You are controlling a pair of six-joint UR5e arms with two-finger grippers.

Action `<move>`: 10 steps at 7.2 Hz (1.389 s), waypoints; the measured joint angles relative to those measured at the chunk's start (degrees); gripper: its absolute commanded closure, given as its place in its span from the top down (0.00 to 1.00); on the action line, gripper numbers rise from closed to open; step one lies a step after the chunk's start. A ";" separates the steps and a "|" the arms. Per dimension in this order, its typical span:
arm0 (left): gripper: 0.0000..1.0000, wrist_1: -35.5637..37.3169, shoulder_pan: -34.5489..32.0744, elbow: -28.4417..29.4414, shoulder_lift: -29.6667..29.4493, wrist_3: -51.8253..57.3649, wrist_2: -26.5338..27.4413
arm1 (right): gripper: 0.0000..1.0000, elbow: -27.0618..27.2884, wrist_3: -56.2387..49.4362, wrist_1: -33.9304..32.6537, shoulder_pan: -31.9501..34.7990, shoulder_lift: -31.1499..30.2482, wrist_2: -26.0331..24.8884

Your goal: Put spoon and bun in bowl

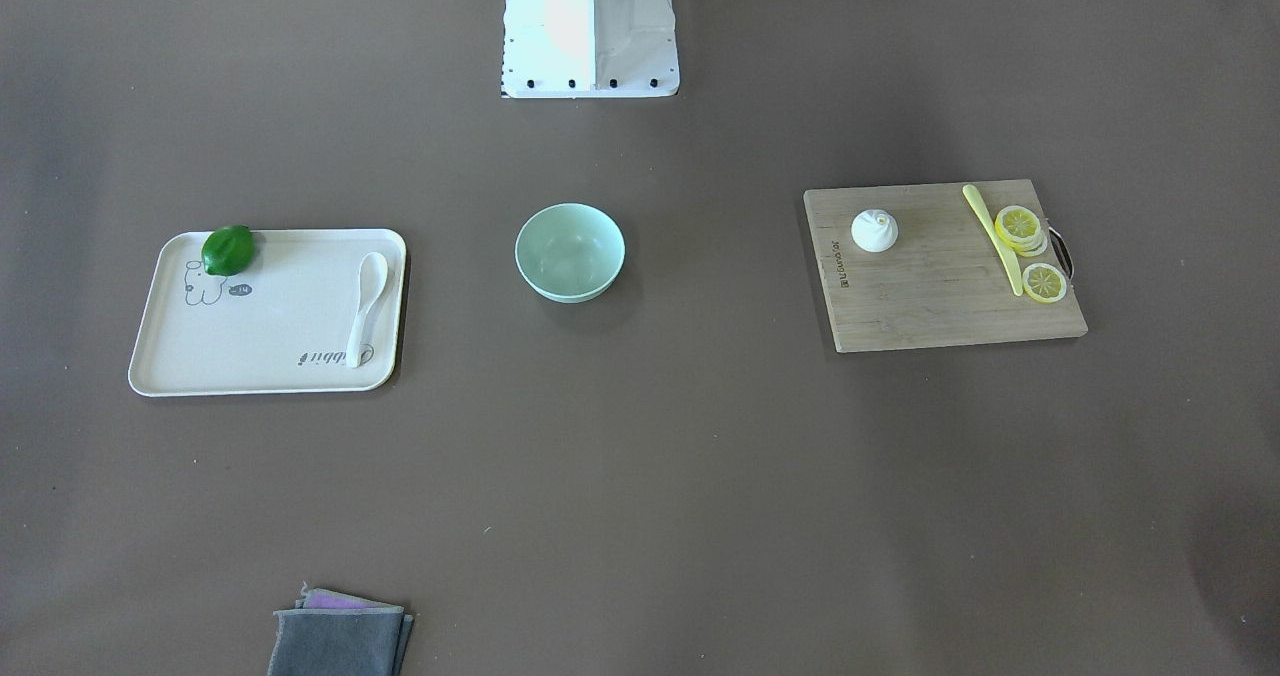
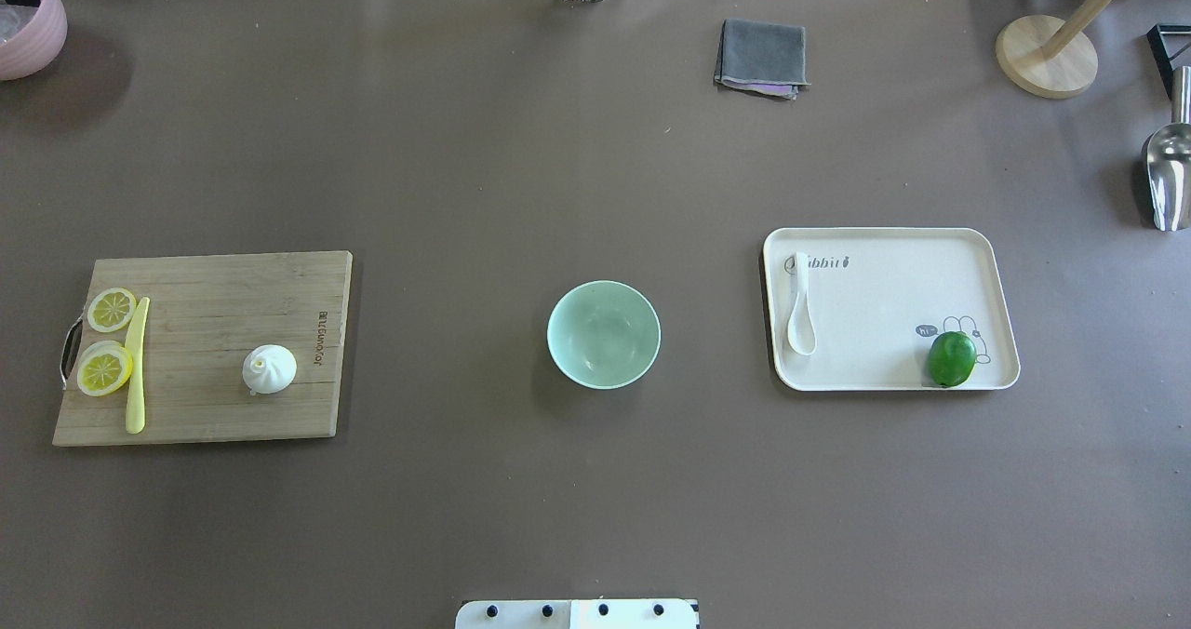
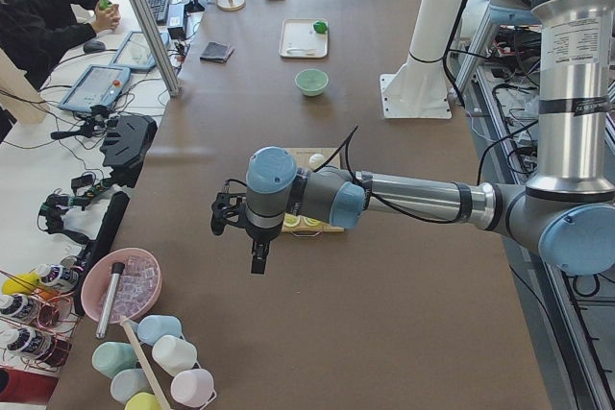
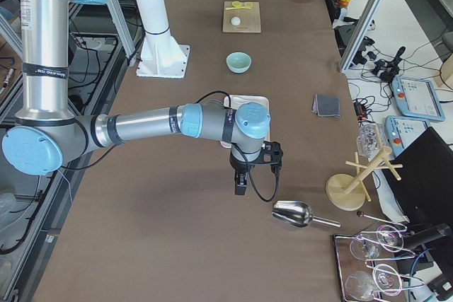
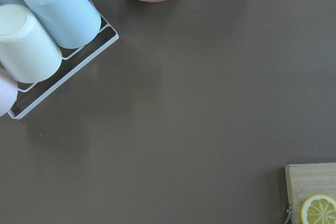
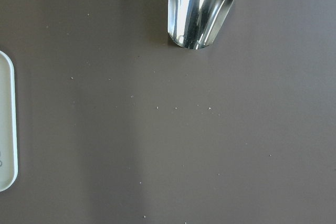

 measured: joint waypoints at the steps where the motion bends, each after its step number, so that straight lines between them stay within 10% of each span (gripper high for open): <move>1: 0.98 0.06 -0.01 -0.05 0.12 -0.07 -0.05 | 1.00 -0.02 0.02 0.00 0.00 -0.01 0.14; 10: 0.98 0.09 0.07 0.24 -0.56 -0.42 0.55 | 1.00 0.05 0.18 0.03 -0.14 -0.03 1.10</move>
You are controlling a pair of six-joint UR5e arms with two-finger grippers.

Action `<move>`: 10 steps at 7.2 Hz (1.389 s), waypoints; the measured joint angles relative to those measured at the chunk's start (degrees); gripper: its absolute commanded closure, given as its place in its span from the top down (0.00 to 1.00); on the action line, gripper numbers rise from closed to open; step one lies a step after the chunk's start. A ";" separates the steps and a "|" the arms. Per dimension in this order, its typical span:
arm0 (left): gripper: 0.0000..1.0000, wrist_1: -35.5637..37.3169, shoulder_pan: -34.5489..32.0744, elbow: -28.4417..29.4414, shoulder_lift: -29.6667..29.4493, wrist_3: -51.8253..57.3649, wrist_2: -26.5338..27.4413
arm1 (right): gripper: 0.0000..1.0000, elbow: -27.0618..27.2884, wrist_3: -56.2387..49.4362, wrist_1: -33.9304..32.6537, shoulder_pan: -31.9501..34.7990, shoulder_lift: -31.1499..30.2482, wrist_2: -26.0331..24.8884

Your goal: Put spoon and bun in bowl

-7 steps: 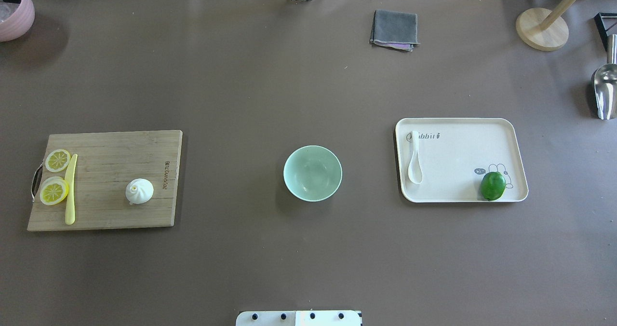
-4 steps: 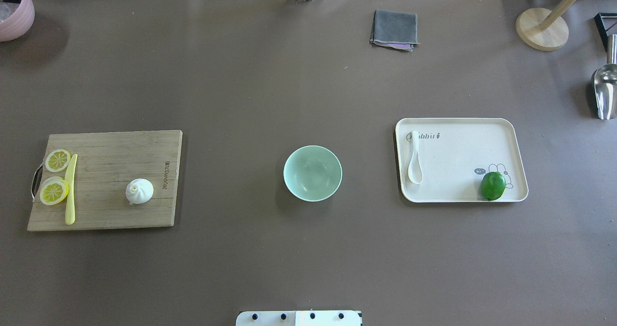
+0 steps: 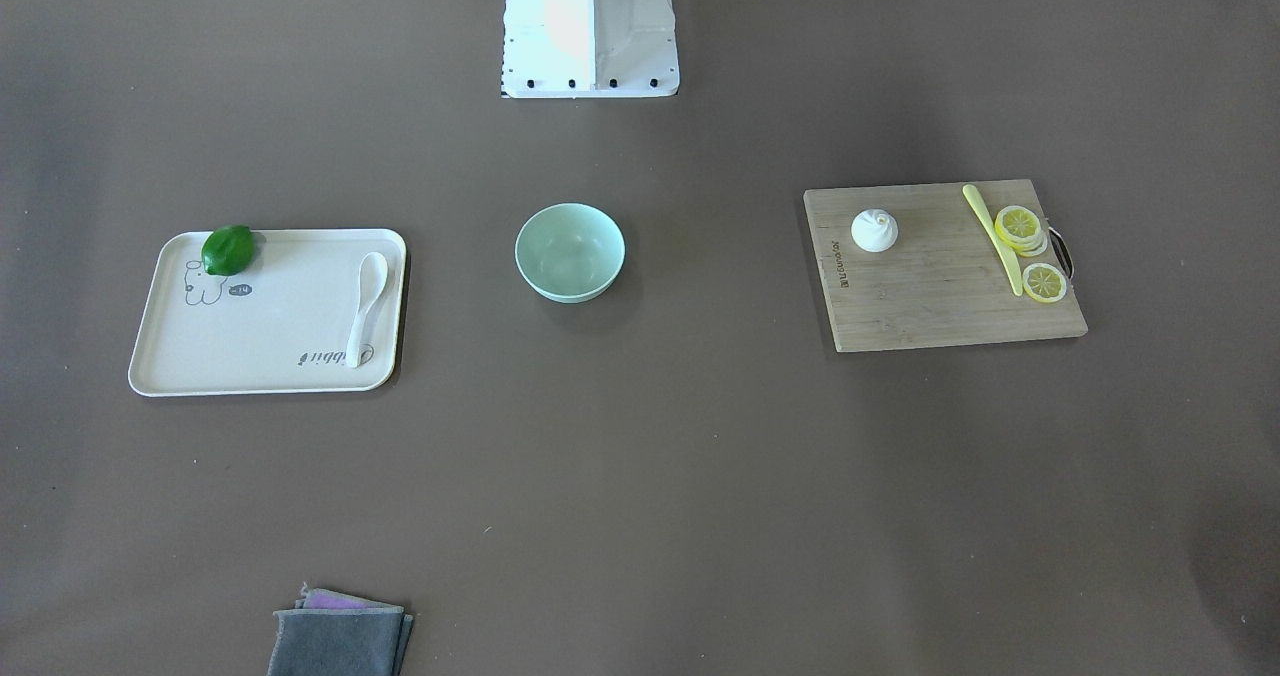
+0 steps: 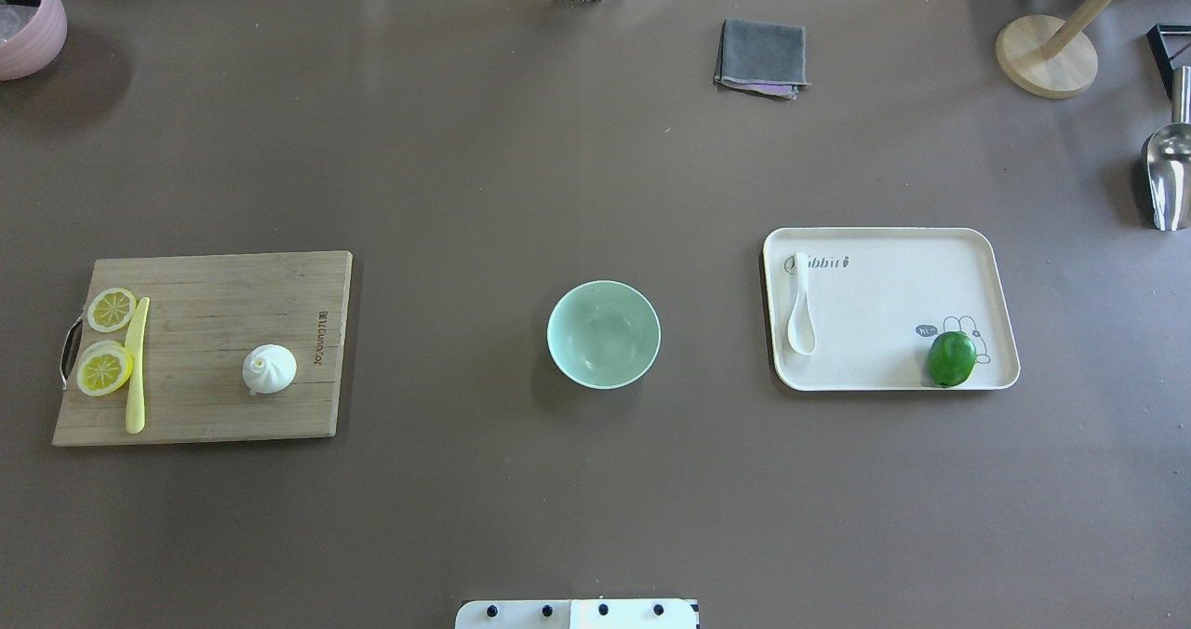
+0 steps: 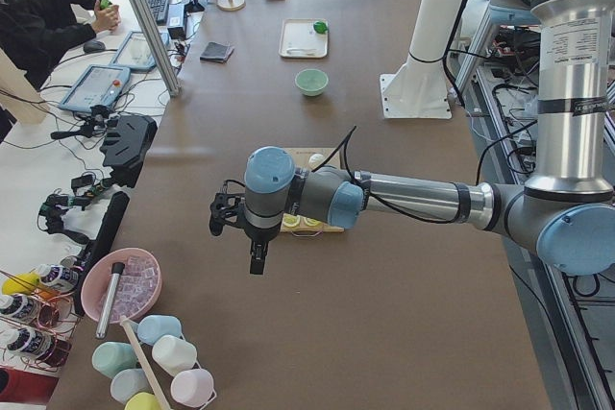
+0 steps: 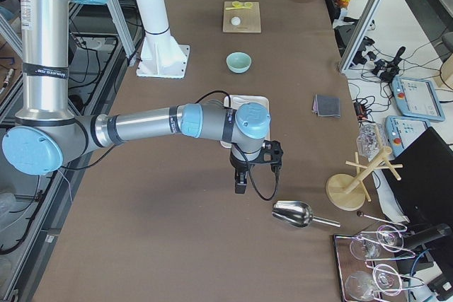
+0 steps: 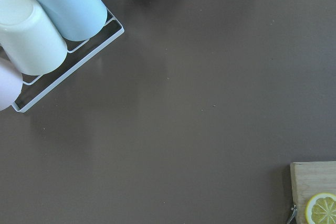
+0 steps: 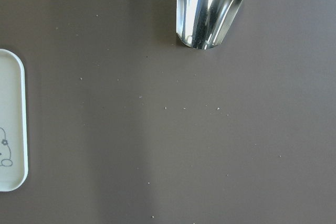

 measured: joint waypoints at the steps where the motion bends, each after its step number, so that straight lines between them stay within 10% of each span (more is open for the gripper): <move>1: 0.98 0.00 0.00 -0.15 -0.03 -0.04 -0.01 | 1.00 -0.01 0.02 -0.01 -0.02 -0.03 0.02; 10: 0.98 -9.01 12.98 -0.62 -9.82 -12.56 -0.58 | 1.00 1.83 8.65 14.94 -7.67 4.16 1.68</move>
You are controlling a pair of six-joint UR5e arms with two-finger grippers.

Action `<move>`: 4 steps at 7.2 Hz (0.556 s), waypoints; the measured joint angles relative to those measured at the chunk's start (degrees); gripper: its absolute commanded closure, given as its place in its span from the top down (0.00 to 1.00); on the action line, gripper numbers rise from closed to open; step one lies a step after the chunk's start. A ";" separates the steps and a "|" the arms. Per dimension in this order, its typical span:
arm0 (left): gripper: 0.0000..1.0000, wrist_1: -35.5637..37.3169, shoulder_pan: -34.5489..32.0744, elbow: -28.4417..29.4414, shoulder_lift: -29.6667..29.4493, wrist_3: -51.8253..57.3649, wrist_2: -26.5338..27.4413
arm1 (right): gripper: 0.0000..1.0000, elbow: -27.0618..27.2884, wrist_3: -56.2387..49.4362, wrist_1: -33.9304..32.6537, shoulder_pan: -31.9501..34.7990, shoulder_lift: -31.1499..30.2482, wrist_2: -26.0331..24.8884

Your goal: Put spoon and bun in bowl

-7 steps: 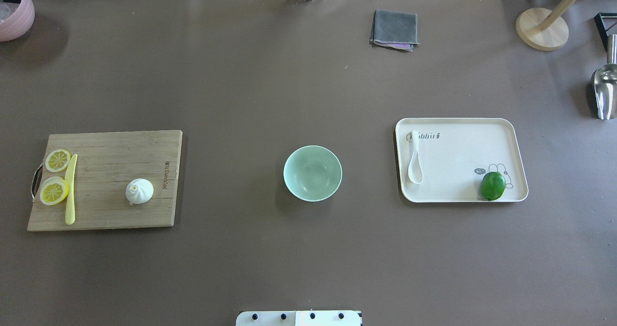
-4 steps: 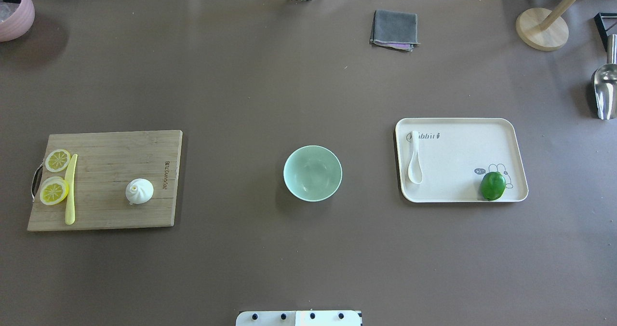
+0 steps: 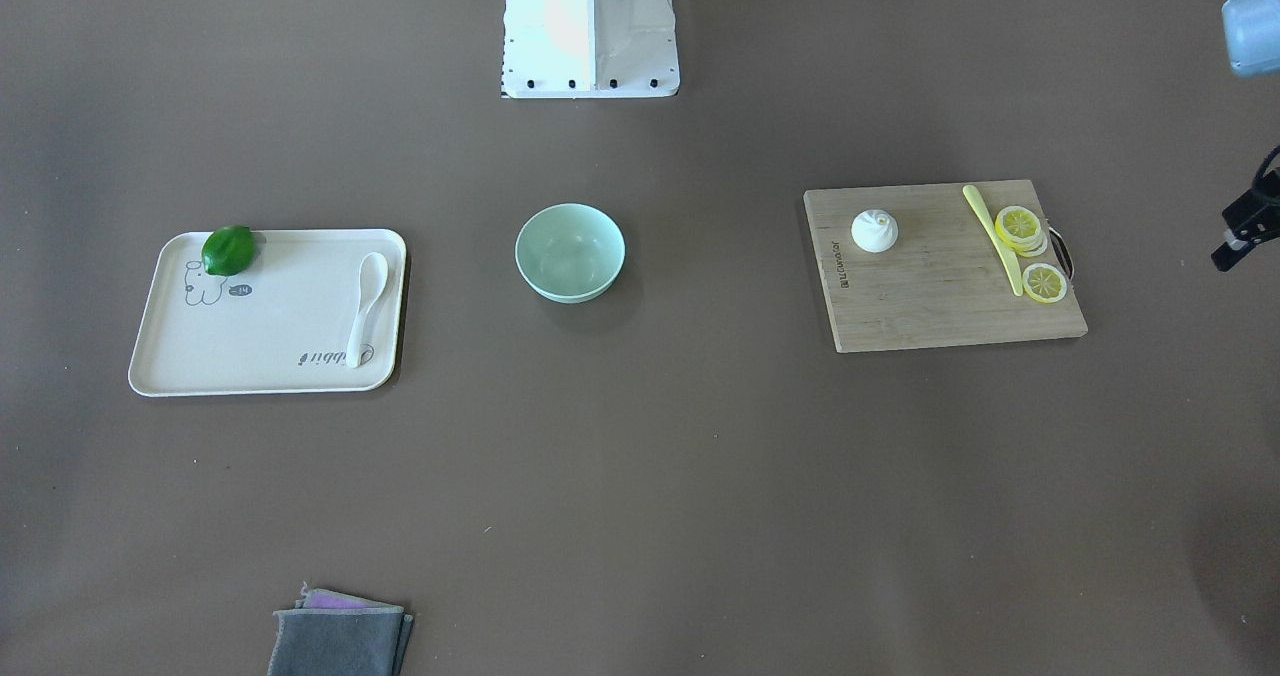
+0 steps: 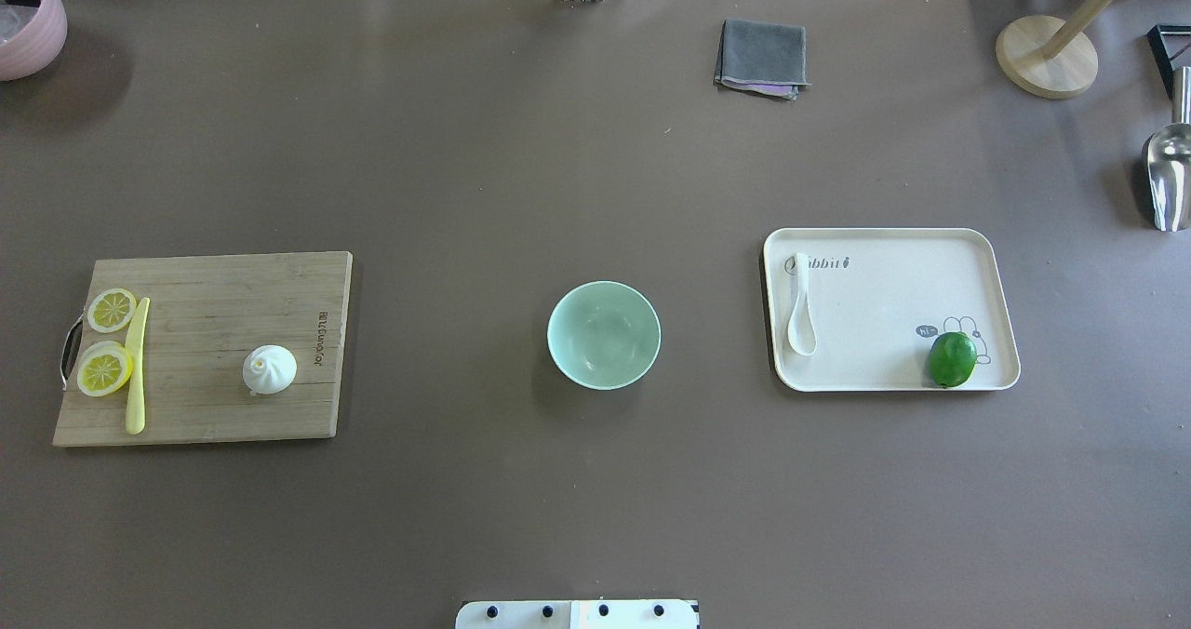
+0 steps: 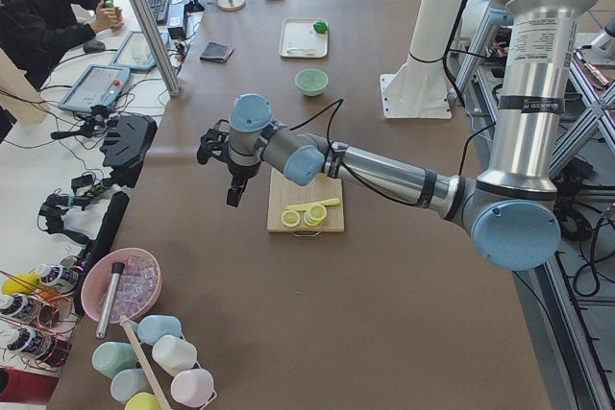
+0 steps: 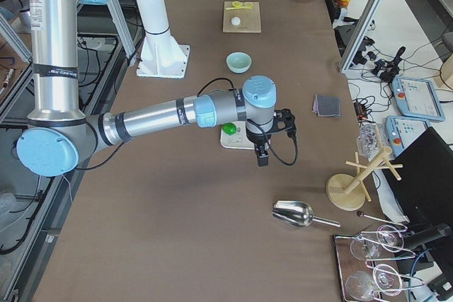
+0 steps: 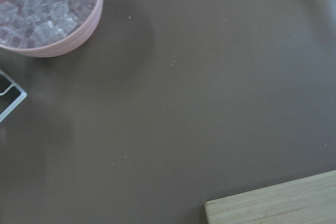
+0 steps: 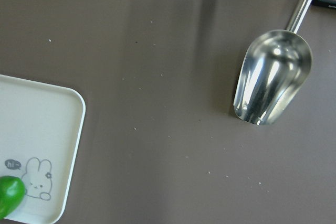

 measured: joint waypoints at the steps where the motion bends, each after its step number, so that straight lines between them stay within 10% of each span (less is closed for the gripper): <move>1: 0.98 -0.65 2.33 0.96 -2.59 -5.68 0.04 | 1.00 -0.15 3.97 0.59 -3.11 2.51 0.37; 4: 0.98 -2.73 7.79 3.36 -8.83 -12.78 0.56 | 1.00 -0.16 26.70 7.10 -14.85 8.19 -1.20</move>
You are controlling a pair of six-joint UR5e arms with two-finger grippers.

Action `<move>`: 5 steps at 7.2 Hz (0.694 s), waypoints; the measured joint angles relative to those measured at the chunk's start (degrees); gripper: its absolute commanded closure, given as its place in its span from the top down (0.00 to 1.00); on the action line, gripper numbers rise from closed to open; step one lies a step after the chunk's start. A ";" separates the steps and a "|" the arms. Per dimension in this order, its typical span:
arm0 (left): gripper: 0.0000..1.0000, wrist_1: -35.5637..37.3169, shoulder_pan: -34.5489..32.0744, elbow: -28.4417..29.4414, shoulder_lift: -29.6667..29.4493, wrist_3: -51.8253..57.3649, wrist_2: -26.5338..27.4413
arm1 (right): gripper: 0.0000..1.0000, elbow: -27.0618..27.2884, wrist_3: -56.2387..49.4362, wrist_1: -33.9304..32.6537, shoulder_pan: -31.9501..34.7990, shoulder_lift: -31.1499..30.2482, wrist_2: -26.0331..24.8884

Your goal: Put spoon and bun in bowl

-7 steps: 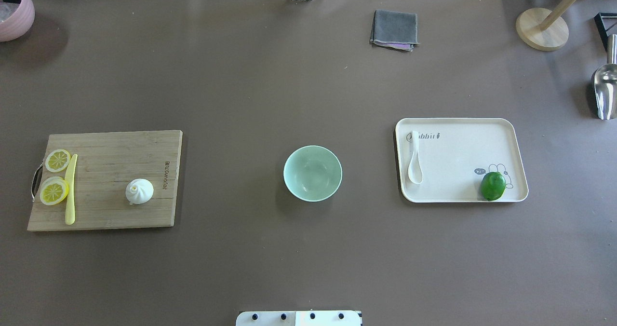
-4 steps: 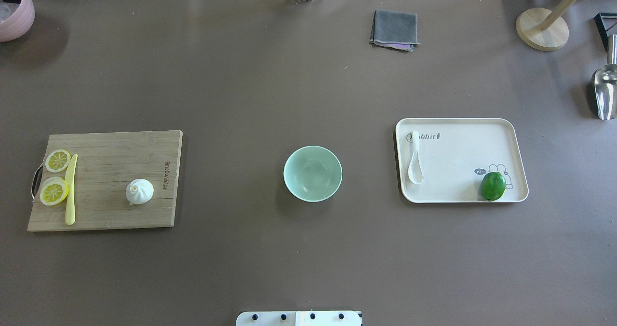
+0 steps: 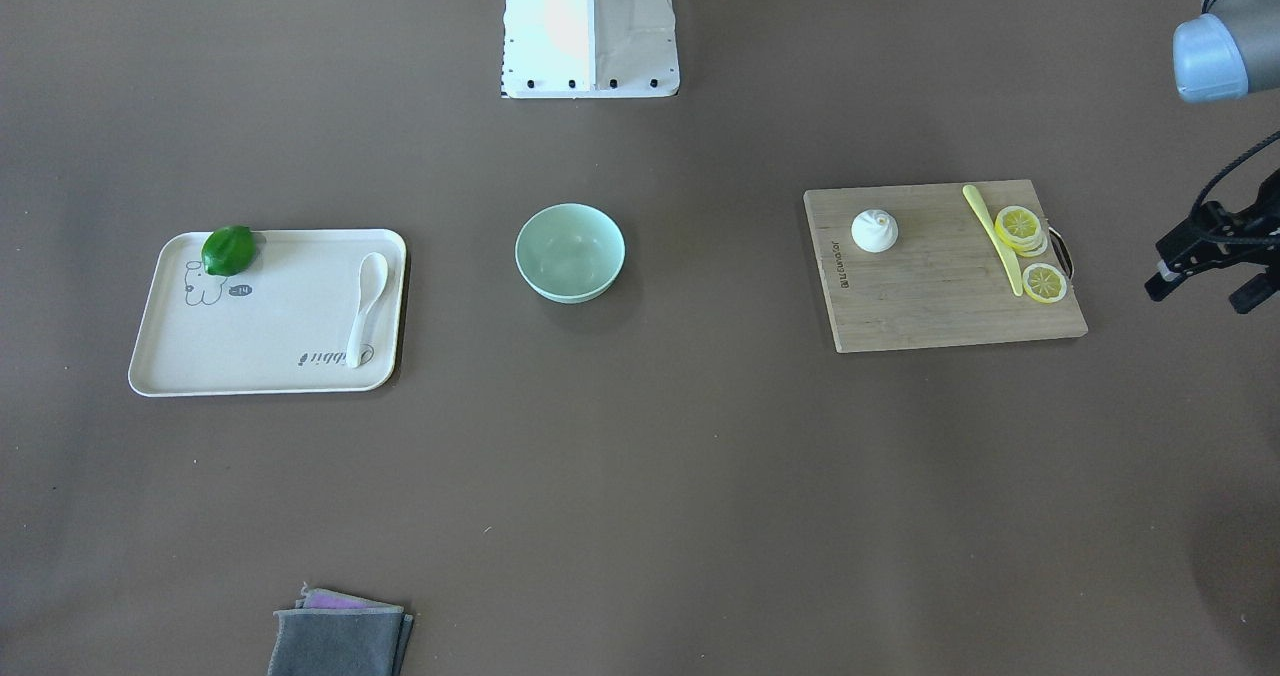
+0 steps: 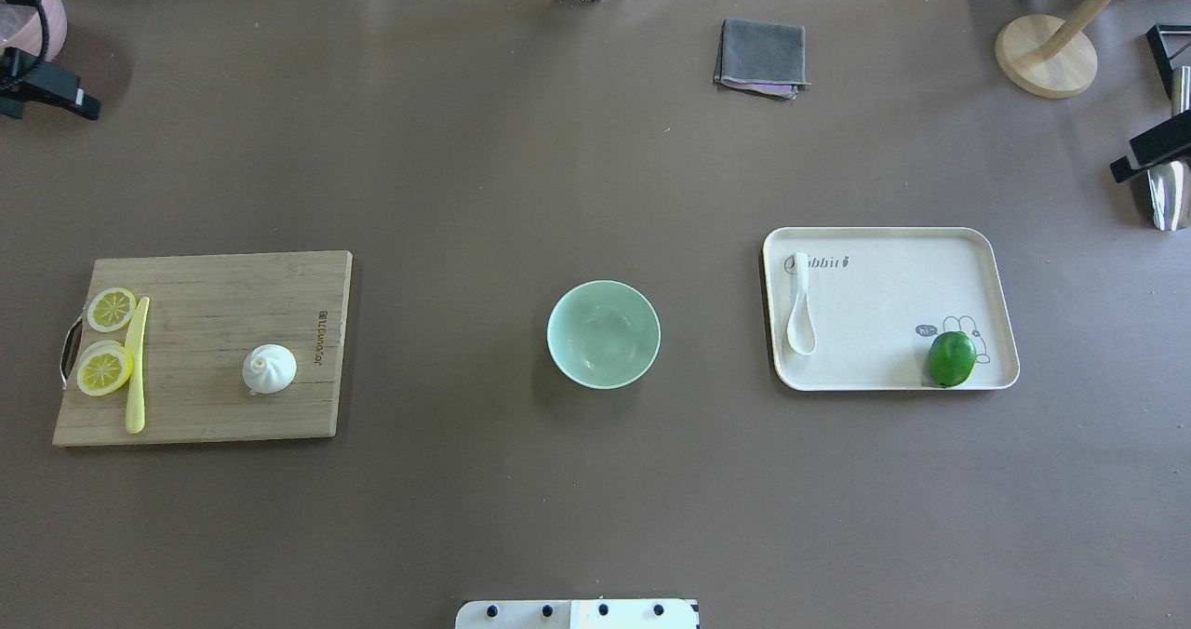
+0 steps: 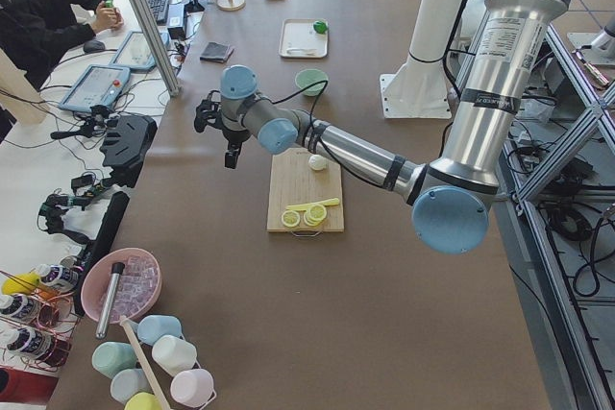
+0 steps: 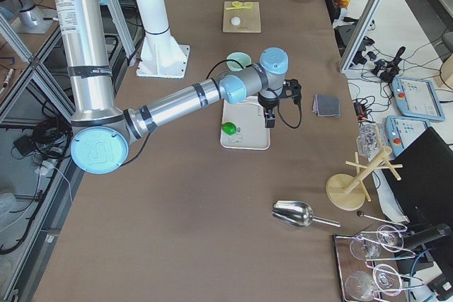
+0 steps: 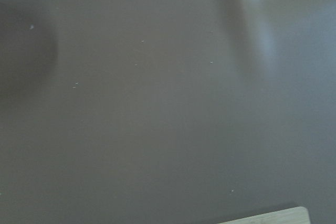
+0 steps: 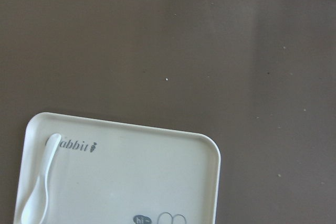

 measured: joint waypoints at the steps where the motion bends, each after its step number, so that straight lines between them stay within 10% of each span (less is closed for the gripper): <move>1: 0.98 -3.59 0.99 1.49 0.36 -0.44 0.88 | 1.00 -0.11 8.07 2.84 -4.99 1.37 -4.42; 5: 0.98 -9.76 2.91 4.05 1.95 -0.83 6.42 | 0.88 -5.76 30.62 5.08 -20.09 8.50 -15.32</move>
